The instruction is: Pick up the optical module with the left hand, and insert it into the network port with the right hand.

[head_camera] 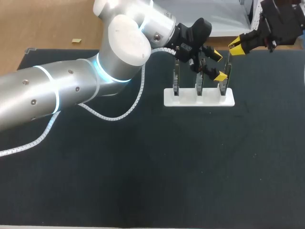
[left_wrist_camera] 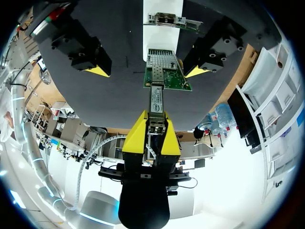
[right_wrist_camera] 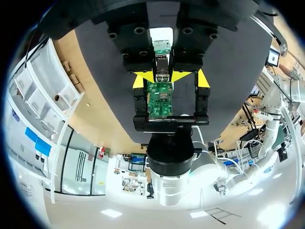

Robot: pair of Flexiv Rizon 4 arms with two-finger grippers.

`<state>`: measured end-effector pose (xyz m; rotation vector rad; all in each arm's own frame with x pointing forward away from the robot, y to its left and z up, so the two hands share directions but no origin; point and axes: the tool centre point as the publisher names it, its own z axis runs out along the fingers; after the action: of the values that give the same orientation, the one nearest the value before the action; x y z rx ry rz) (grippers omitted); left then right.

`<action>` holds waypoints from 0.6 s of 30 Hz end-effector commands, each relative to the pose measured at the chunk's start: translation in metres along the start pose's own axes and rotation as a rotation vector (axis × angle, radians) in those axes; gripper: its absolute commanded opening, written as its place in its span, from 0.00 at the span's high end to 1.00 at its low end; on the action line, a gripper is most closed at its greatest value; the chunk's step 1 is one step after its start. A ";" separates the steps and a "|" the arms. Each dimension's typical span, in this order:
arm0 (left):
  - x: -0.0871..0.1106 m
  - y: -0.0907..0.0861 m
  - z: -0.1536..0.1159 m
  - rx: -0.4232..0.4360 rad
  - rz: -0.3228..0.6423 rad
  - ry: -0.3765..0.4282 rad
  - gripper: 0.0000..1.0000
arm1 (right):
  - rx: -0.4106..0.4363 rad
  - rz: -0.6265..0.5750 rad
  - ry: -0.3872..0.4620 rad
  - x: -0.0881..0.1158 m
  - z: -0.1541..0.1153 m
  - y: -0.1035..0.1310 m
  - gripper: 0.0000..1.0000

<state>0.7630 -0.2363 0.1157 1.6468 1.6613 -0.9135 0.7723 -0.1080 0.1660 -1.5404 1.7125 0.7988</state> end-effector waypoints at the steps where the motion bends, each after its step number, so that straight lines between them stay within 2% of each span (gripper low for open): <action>1: -0.001 0.001 0.000 0.001 -0.002 0.005 0.00 | 0.000 0.002 0.006 0.003 0.003 0.000 1.00; 18: -0.001 0.001 0.000 0.001 -0.002 0.005 0.00 | 0.027 -0.010 -0.012 -0.003 -0.001 -0.004 1.00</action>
<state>0.7630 -0.2363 0.1157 1.6468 1.6613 -0.9135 0.7767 -0.1081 0.1694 -1.5246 1.7007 0.7773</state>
